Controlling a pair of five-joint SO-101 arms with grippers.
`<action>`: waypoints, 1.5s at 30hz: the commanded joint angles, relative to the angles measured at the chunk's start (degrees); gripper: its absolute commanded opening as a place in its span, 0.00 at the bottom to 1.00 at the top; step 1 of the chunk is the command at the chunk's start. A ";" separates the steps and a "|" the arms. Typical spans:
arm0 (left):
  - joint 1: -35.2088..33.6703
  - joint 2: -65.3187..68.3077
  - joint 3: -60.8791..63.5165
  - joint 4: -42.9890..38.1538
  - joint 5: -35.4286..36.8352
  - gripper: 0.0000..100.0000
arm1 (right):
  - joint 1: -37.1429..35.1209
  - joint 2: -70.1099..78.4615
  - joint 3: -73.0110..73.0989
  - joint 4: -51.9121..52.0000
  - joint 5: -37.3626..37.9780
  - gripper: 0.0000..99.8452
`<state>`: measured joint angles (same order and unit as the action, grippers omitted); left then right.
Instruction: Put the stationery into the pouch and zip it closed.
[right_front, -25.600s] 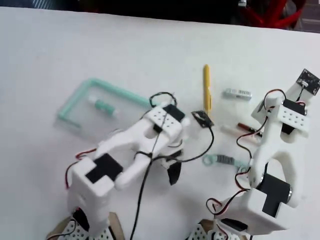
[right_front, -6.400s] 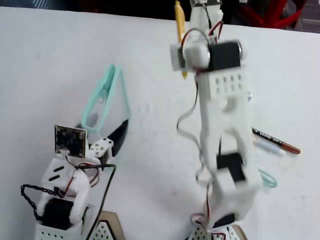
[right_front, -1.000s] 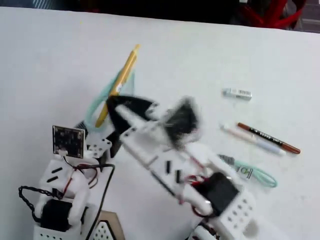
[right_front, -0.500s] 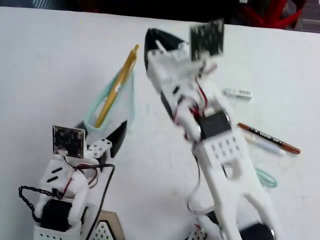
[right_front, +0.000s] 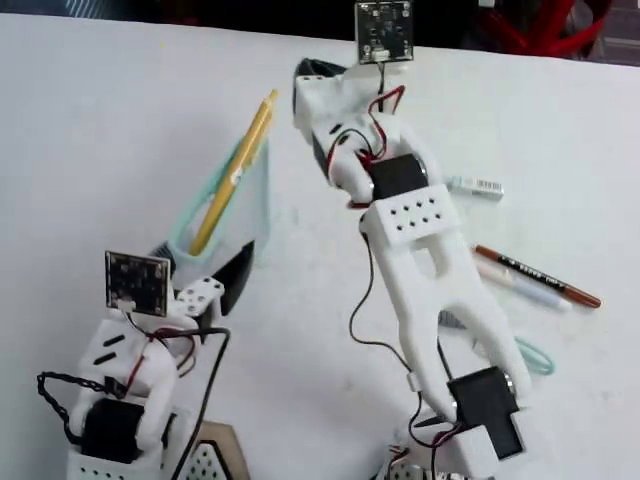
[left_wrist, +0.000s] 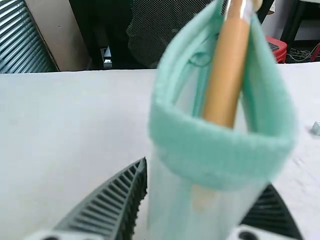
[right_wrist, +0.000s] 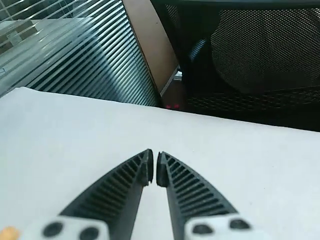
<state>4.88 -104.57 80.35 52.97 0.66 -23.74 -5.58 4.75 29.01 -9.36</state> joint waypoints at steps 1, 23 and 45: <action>-0.13 -0.13 -0.26 -1.32 0.09 0.29 | -2.59 -0.57 -3.16 0.22 0.00 0.02; -0.04 -0.13 -0.18 -1.41 0.09 0.29 | -15.43 -19.38 -0.88 15.25 0.00 0.02; -0.04 -0.13 -0.18 -1.41 0.09 0.29 | -12.18 -24.22 -1.41 18.15 -11.69 0.20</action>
<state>4.88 -104.57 80.35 52.97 0.66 -35.52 -29.93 4.66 46.95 -19.30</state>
